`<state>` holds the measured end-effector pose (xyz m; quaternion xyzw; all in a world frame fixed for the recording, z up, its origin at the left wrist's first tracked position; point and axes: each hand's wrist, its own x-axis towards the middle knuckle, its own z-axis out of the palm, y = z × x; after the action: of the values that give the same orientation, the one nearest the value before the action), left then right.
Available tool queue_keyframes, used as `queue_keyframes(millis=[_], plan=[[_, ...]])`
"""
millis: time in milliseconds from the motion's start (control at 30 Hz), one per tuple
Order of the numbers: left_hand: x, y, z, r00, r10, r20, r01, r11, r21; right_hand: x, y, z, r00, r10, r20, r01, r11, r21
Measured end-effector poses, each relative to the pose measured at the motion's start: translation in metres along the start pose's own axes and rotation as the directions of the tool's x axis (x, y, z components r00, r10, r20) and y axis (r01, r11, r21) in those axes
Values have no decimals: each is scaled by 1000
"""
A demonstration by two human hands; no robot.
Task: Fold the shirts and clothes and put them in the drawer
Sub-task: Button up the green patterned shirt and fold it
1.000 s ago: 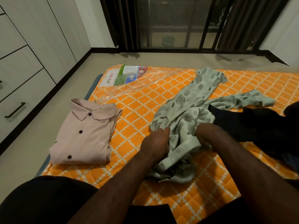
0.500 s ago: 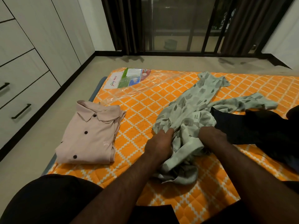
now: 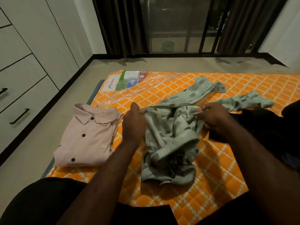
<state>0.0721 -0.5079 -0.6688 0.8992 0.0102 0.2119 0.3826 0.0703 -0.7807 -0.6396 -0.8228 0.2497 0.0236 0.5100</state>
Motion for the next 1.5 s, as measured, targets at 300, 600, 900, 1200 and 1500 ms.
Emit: queue_keyframes(millis=[300,600,900,1200,1500], plan=[[26,-47,-22,624,-772,-120,538,537,-650,4,9,-18,902,-118,-416,101,993,-64],[8,-42,-15,893,-449,2,448,889,-92,0,11,-14,943,-225,-246,183,966,-184],[5,-50,-9,971,-159,176,99,946,309,2,7,-25,968,-249,-46,199,859,-472],[-6,-33,-9,982,-151,109,56,798,600,4,13,-6,933,-358,-26,191,556,-809],[-10,-57,4,936,-121,331,-52,881,471,-13,33,31,931,-364,15,242,587,-772]])
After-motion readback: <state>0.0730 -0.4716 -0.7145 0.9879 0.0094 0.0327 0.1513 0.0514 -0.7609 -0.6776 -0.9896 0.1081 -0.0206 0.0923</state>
